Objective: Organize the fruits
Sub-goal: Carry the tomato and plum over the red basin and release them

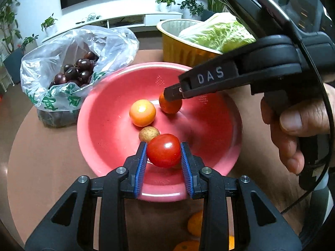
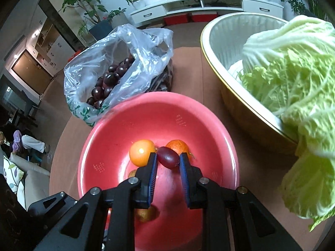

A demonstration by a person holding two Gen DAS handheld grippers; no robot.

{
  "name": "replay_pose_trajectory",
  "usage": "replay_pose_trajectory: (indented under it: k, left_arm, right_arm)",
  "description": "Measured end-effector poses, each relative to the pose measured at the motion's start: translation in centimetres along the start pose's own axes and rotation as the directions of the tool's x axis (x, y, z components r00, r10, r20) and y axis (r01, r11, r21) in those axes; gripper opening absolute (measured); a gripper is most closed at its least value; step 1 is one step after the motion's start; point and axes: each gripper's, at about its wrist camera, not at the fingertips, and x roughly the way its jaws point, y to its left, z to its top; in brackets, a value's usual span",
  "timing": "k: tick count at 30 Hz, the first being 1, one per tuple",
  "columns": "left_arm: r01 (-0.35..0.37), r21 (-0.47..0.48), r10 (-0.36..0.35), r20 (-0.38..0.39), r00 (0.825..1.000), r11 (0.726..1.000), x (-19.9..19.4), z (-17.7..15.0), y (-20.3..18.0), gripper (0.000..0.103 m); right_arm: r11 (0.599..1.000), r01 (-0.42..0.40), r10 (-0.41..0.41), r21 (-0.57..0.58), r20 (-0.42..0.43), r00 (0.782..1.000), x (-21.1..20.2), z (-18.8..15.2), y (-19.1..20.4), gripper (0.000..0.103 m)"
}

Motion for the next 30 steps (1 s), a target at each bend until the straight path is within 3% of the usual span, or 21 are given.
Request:
replay_pose_trajectory:
  k: [7,9,10,11,22,28,30]
  left_arm:
    - [-0.005,-0.012,0.004,-0.005,1.0,1.0,-0.1,0.1,0.0,0.031]
    - [-0.01,-0.019,0.01,0.0,1.0,1.0,-0.3,0.0,0.1,0.053]
    - [-0.003,-0.021,0.003,0.013,1.0,1.0,-0.5,0.0,0.1,0.067]
    - [0.003,-0.024,-0.002,0.018,1.0,1.0,-0.7,0.0,0.2,0.07]
    - [0.016,-0.054,-0.015,0.017,1.0,0.998,-1.3,0.1,0.4,0.07]
    - [0.032,-0.087,-0.027,0.06,0.998,0.996,-4.3,-0.9,1.0,0.07]
    - [0.037,-0.1,-0.028,0.081,0.996,0.994,-5.8,-1.5,1.4,0.075]
  right_arm:
    - [1.0,0.016,-0.016,0.019,-0.01,1.0,0.2,0.1,-0.1,0.027]
    - [0.998,0.023,-0.022,0.053,-0.02,1.0,0.3,0.1,-0.5,0.046]
    - [0.998,0.015,-0.014,0.06,-0.016,1.0,0.2,0.1,-0.7,0.046]
    - [0.998,0.015,-0.014,0.06,-0.017,1.0,0.1,0.1,-0.7,0.047]
    - [0.997,-0.002,0.0,0.075,0.021,1.0,-2.0,-0.3,-0.5,0.047]
    - [0.997,-0.028,0.02,0.075,0.099,0.995,-5.9,-2.0,0.2,0.048]
    - [0.997,-0.037,0.028,0.067,0.13,0.991,-7.4,-3.3,0.5,0.052]
